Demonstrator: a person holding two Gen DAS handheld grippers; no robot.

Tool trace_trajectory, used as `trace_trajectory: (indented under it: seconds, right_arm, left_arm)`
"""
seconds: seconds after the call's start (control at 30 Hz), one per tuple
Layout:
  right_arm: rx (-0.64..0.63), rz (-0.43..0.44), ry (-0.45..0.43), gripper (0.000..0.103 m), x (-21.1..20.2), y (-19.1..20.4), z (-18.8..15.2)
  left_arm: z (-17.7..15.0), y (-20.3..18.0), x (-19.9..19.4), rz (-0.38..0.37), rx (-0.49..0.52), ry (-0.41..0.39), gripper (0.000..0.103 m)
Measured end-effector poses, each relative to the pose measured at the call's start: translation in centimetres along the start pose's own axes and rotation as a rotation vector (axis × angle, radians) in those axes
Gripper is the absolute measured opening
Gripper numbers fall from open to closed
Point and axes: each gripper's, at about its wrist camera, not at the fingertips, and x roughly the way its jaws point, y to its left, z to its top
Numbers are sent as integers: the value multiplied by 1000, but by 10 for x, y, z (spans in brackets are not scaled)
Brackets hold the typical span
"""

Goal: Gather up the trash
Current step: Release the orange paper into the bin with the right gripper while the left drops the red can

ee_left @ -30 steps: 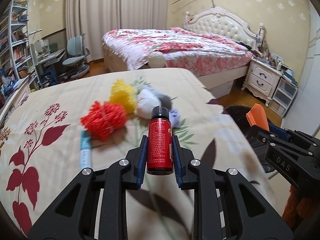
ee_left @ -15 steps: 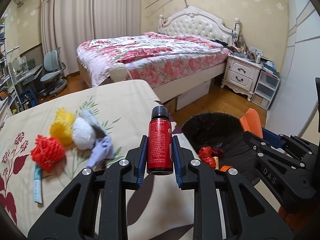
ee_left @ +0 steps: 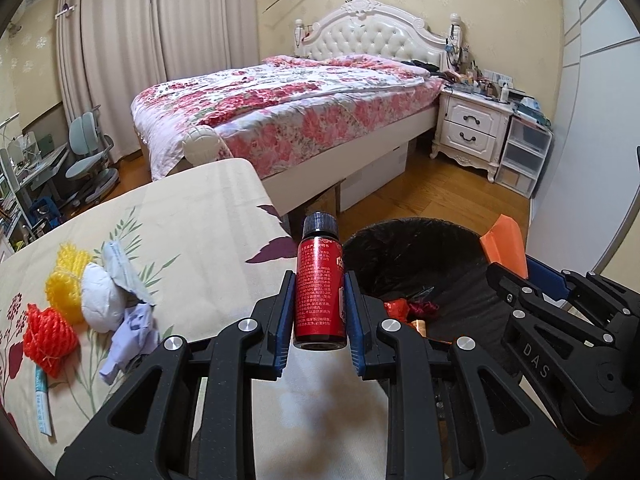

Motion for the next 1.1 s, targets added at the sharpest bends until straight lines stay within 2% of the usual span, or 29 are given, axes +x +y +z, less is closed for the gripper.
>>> trace_trajectory:
  seconds: [0.6, 0.67, 0.73, 0.8, 0.87, 0.93, 1.1]
  right_arm:
    - [57, -23, 12, 27, 10, -17, -1]
    - [59, -26, 15, 29, 11, -18, -1]
    - [62, -32, 17, 30, 11, -19, -1]
    - [64, -41, 13, 40, 11, -18, -1]
    - [64, -52, 6, 43, 9, -19, -1]
    - [66, -60, 3, 45, 7, -19, 0]
    - [58, -79, -5, 58, 3, -18, 0]
  left_arm:
    - [6, -24, 25, 1, 45, 44, 23]
    - [6, -23, 25, -1, 39, 46, 27]
    - [6, -21, 26, 2, 36, 48, 39]
    - [6, -20, 25, 6, 30, 45, 47]
    - [7, -18, 24, 7, 27, 41, 52]
    - [7, -16, 21, 13, 21, 33, 62]
    - [8, -9, 14, 32, 9, 18, 73]
